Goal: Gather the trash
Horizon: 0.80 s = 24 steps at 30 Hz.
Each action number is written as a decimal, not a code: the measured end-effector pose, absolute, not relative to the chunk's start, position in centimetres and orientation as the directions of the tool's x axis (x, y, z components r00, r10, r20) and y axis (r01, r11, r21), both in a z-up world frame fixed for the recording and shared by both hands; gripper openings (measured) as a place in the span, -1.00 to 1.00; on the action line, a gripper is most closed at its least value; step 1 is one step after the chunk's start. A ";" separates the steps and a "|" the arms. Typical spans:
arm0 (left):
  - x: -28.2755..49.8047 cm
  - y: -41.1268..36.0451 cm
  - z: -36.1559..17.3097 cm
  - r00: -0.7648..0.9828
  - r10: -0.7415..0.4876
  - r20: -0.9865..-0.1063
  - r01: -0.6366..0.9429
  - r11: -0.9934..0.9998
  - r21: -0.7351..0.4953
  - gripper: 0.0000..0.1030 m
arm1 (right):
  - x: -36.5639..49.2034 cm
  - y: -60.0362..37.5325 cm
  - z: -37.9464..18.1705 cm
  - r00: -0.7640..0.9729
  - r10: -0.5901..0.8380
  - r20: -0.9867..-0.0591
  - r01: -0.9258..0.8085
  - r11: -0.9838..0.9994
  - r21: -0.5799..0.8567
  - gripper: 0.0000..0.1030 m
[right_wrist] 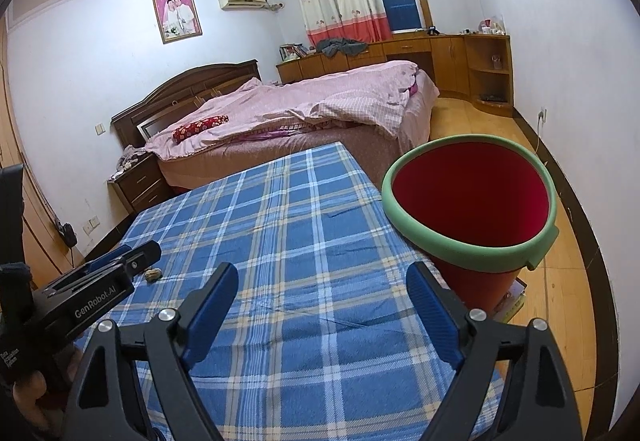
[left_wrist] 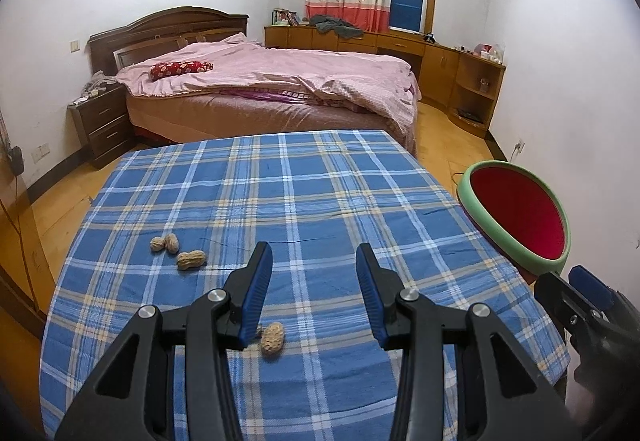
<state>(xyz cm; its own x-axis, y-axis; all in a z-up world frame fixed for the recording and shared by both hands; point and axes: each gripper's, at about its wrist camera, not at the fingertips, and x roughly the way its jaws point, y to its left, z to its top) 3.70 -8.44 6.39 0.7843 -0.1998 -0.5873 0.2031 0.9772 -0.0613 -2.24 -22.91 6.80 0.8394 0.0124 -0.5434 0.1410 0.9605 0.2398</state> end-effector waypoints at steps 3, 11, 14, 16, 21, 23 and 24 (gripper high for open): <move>3.7 -8.3 6.3 0.786 -0.195 -0.587 0.199 0.978 -0.059 -0.15 | -2.3 -22.9 6.8 0.839 0.012 -0.544 0.141 0.961 0.238 0.71; 3.7 -8.3 6.3 0.785 -0.195 -0.587 0.199 0.978 -0.059 -0.15 | -2.3 -22.9 6.7 0.839 0.012 -0.544 0.141 0.961 0.239 0.71; 3.7 -8.3 6.3 0.786 -0.194 -0.587 0.198 0.978 -0.059 -0.15 | -2.3 -22.9 6.7 0.839 0.013 -0.544 0.141 0.961 0.239 0.71; 3.7 -8.3 6.3 0.786 -0.194 -0.587 0.198 0.978 -0.059 -0.15 | -2.3 -22.9 6.7 0.839 0.013 -0.544 0.141 0.961 0.239 0.71; 3.7 -8.4 6.2 0.786 -0.194 -0.587 0.198 0.978 -0.058 -0.15 | -2.3 -22.9 6.8 0.839 0.012 -0.544 0.141 0.961 0.239 0.71; 3.7 -8.4 6.2 0.787 -0.193 -0.586 0.198 0.979 -0.057 -0.15 | -2.3 -22.9 6.8 0.839 0.012 -0.544 0.141 0.961 0.239 0.71; 3.7 -8.4 6.2 0.787 -0.194 -0.586 0.198 0.979 -0.057 -0.15 | -2.3 -22.9 6.8 0.839 0.012 -0.544 0.141 0.961 0.239 0.71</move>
<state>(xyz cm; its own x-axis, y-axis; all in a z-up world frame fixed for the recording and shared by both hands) 3.71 -8.38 6.24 0.7871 -0.1936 -0.5856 0.1981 0.9785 -0.0572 -2.29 -22.88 6.81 0.8390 0.0123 -0.5440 0.1412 0.9606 0.2395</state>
